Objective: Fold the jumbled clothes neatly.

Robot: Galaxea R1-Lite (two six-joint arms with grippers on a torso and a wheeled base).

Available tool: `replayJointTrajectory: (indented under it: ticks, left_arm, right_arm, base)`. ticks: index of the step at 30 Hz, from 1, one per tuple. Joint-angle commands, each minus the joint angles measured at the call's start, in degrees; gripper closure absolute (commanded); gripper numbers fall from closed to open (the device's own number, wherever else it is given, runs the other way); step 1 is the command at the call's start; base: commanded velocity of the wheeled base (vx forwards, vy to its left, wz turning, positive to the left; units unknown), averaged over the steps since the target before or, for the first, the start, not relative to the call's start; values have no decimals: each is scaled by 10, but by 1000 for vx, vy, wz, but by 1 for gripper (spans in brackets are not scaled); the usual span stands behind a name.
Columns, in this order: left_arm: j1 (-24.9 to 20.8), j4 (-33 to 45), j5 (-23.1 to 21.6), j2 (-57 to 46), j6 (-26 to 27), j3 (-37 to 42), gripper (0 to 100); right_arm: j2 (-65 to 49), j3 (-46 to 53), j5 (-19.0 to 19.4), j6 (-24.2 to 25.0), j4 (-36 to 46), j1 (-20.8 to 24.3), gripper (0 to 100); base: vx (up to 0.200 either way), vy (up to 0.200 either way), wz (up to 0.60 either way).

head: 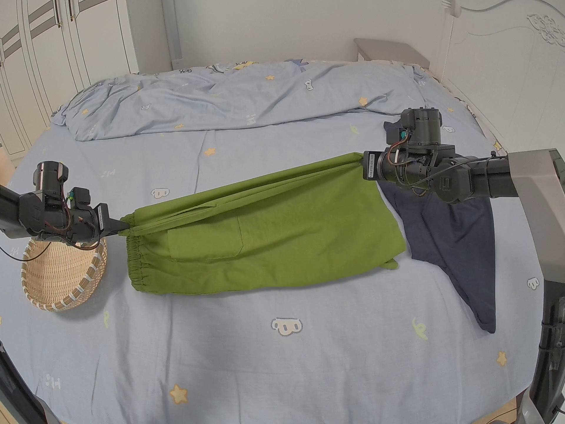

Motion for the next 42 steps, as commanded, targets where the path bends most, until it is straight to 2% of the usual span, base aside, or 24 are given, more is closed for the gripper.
replayJointTrajectory:
  ticks: [1, 9, 42]
  left_arm:
    - [-8, -1, 1, 7, 0, -4, 100]
    - [-11, -30, 23, 34, -1, -26, 100]
    - [-22, -47, 38, 60, -1, -31, 100]
  right_arm:
    - [11, -1, 0, 1, 0, 2, 100]
    - [11, 6, 0, 6, 0, 1, 100]
    - [22, 42, 0, 16, -3, 0, 100]
  base:
    - [0, 0, 0]
    - [0, 0, 0]
    - [0, 0, 0]
